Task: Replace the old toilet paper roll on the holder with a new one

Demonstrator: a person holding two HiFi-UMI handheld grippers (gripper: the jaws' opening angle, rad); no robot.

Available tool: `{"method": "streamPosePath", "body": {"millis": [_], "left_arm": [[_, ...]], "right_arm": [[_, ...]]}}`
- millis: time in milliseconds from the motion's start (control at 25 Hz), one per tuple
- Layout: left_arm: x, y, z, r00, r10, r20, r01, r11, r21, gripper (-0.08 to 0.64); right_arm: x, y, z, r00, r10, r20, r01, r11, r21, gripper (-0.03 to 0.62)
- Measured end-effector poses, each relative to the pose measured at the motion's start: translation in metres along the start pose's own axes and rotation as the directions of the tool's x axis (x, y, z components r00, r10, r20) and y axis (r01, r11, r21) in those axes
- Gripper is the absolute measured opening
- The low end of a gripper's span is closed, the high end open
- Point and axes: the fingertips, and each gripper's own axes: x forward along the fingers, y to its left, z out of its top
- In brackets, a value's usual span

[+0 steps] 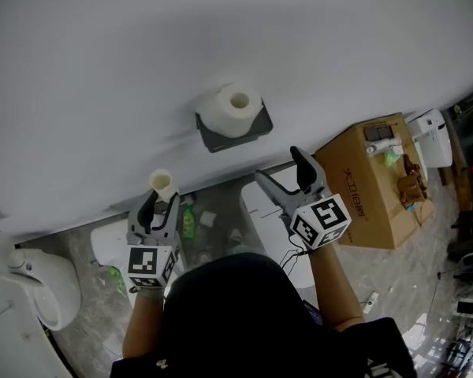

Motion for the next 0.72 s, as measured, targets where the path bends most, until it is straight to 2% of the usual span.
{"method": "streamPosePath", "body": {"millis": [80, 240, 360, 720], "left_arm": [[0.004, -0.009, 0.000, 1.000, -0.030, -0.004, 0.030, 1.000, 0.009, 0.176], [0.012, -0.024, 0.002, 0.996, -0.084, -0.006, 0.084, 0.996, 0.020, 0.176], [0.016, -0.031, 0.003, 0.993, -0.120, -0.001, 0.120, 0.992, 0.023, 0.176], [0.025, -0.056, 0.009, 0.981, -0.194, 0.011, 0.193, 0.981, 0.018, 0.176]], "right_arm": [[-0.011, 0.001, -0.008, 1.000, -0.015, -0.006, 0.015, 1.000, 0.008, 0.377], [-0.029, 0.003, -0.019, 0.999, -0.047, -0.005, 0.047, 0.999, 0.015, 0.244], [-0.038, 0.008, -0.027, 0.998, -0.065, -0.008, 0.065, 0.998, 0.005, 0.170], [-0.059, 0.027, -0.044, 0.998, -0.065, -0.011, 0.064, 0.997, -0.034, 0.038]]}}
